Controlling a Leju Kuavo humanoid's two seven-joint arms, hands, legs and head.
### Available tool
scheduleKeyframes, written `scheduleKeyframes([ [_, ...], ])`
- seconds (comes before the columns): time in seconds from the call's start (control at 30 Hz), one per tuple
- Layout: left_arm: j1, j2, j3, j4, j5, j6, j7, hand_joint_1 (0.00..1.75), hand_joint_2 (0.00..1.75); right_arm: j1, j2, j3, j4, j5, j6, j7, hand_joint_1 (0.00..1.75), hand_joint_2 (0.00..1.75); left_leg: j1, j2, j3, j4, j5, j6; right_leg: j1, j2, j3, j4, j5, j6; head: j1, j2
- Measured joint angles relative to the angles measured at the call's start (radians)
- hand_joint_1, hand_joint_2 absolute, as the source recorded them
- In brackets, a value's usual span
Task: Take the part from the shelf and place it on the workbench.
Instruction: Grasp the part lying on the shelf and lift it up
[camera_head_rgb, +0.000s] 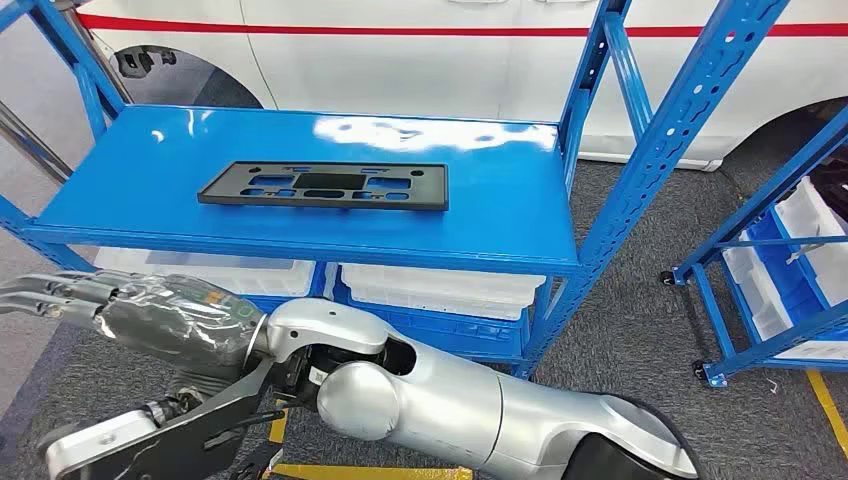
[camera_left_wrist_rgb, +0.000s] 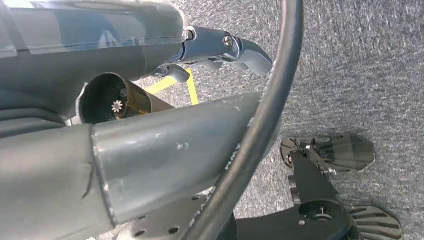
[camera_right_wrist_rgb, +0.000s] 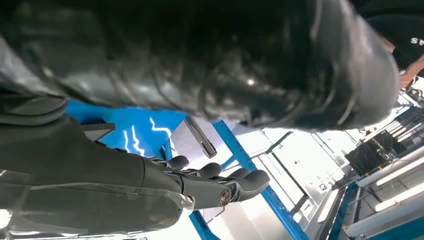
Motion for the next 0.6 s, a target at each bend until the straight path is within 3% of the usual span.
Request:
scheduleKeyframes([
  [0.23,-0.005,0.0,0.008,0.0,0.001,-0.016,0.001,0.0,0.0,-0.012,0.006,0.021,0.013,0.013,0.0,0.006,0.0,0.0,0.0,0.0,0.0,0.0,0.0,0.0,0.0,0.0,0.0,0.0,0.0,0.0,0.0,0.0],
  [0.37,-0.019,-0.001,0.01,0.0,0.0,-0.038,0.009,0.0,0.0,-0.023,0.01,0.066,0.013,0.074,-0.017,0.051,0.0,0.0,0.0,0.0,0.0,0.0,0.0,0.0,0.0,0.0,0.0,0.0,0.0,0.0,0.0,0.0],
  [0.6,-0.05,-0.011,0.01,0.0,-0.012,-0.086,0.018,0.0,0.0,-0.03,0.01,0.192,0.09,0.475,-0.071,0.155,0.0,0.0,0.0,0.0,0.0,0.0,0.0,0.0,0.0,0.0,0.0,0.0,0.0,0.0,0.0,0.0],
])
